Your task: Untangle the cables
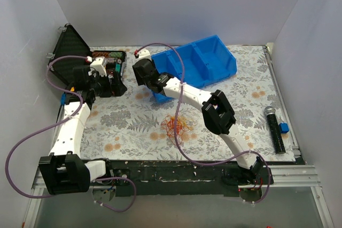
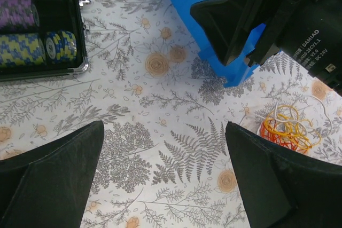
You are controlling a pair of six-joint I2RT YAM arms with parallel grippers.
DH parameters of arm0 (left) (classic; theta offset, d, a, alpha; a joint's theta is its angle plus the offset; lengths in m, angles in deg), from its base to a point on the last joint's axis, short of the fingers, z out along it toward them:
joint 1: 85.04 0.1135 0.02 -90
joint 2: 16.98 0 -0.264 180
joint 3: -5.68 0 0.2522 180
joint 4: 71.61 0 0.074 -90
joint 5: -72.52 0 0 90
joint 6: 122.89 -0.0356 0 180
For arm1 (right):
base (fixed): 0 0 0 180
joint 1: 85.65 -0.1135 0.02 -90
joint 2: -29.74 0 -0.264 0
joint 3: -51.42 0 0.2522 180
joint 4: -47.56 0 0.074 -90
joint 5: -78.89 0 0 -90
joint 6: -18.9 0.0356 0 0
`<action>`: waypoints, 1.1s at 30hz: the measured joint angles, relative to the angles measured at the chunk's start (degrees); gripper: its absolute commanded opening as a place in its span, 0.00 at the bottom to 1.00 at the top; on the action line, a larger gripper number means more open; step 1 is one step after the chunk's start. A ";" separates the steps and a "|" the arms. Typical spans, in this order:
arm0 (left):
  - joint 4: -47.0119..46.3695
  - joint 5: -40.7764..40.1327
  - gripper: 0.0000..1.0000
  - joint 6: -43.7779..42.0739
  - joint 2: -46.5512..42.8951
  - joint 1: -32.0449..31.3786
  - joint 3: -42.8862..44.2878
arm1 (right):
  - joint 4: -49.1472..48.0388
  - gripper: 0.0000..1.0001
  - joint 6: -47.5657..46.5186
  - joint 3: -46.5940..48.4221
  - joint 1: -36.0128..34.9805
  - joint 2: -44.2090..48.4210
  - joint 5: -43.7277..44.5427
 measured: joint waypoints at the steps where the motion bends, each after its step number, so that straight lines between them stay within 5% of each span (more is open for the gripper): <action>1: 0.00 0.28 0.98 0.04 0.00 0.02 -0.44 | -0.02 0.70 0.90 0.00 -0.39 0.07 0.17; 6: -1.99 3.93 0.98 1.88 0.74 -0.04 -1.38 | 0.07 0.73 2.60 -1.97 -1.51 3.15 1.57; 12: -7.98 4.13 0.98 6.64 6.86 -6.29 -1.40 | -1.60 0.74 2.58 -14.88 1.97 19.65 3.21; 20: -12.72 -6.32 0.98 13.46 21.38 -20.39 4.39 | -9.64 0.74 1.64 -38.12 13.18 43.80 6.88; 28: -17.05 -17.25 0.98 15.45 29.66 -24.30 9.86 | -10.62 0.73 0.74 -56.37 12.11 51.56 7.50; 33: -21.00 -21.99 0.80 11.89 33.16 -27.04 10.49 | -10.32 0.73 0.92 -58.55 14.21 51.52 7.21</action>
